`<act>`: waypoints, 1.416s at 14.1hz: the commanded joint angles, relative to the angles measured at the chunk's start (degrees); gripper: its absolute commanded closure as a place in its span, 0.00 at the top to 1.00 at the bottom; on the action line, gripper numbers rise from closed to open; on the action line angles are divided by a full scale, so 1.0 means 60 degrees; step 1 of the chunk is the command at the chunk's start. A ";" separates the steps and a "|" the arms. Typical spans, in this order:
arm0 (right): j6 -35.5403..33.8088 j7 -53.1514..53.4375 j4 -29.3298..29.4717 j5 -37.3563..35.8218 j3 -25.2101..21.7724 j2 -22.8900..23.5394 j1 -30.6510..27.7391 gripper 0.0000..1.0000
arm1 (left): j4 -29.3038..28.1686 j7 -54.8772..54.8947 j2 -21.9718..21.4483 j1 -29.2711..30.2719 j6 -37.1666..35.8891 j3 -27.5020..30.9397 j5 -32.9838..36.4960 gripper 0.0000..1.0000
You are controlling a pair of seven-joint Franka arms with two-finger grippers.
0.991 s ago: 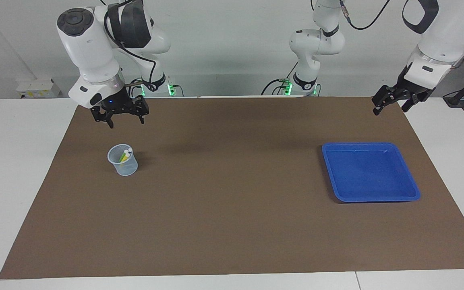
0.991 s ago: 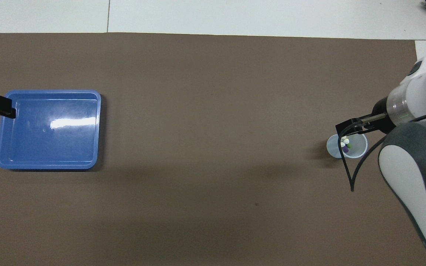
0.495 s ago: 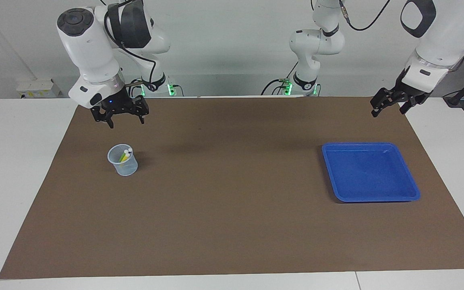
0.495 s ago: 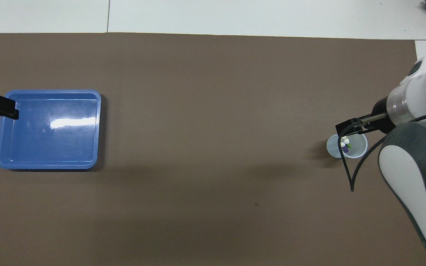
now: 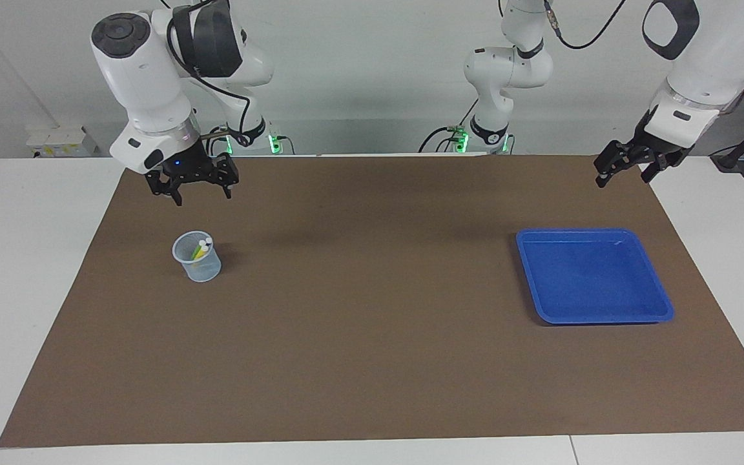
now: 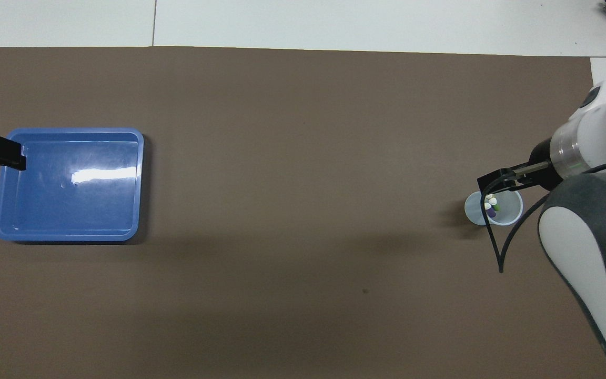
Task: Transfer and insert pens with both arms
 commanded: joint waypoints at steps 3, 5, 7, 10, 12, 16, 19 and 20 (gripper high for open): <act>-0.0040 0.0160 0.0078 0.0070 0.0022 0.0033 -0.0086 1.00 | -0.0278 0.0014 -0.0259 -0.0103 0.0184 0.0076 0.0142 1.00; -0.0040 0.0160 0.0093 0.0070 -0.0152 0.0048 -0.0057 1.00 | -0.0278 0.0015 -0.0259 -0.0088 0.0184 0.0076 0.0142 1.00; -0.0040 0.0160 0.0107 0.0070 -0.0242 0.0047 -0.0057 1.00 | -0.0263 0.0000 -0.0259 -0.0088 0.0198 0.0091 0.0142 1.00; -0.0170 0.0160 0.0093 0.0070 -0.0300 0.0033 -0.0028 1.00 | -0.0263 -0.0015 -0.0259 -0.0117 0.0213 0.0091 0.0142 1.00; -0.0172 0.0160 0.0107 0.0070 -0.0300 0.0047 -0.0042 1.00 | -0.0263 0.0000 -0.0244 -0.0088 0.0213 0.0091 0.0142 1.00; -0.0142 0.0189 0.0224 0.0084 -0.0228 0.0033 -0.0042 1.00 | -0.0263 0.0000 -0.0244 -0.0044 0.0213 0.0091 0.0142 1.00; -0.0215 0.0204 0.0269 0.0099 -0.0183 0.0047 -0.0028 1.00 | -0.0278 -0.0015 -0.0244 -0.0058 0.0242 0.0091 0.0142 1.00; -0.0230 0.0219 0.0268 0.0142 -0.0125 0.0047 -0.0028 1.00 | -0.0278 -0.0015 -0.0244 -0.0058 0.0242 0.0076 0.0142 1.00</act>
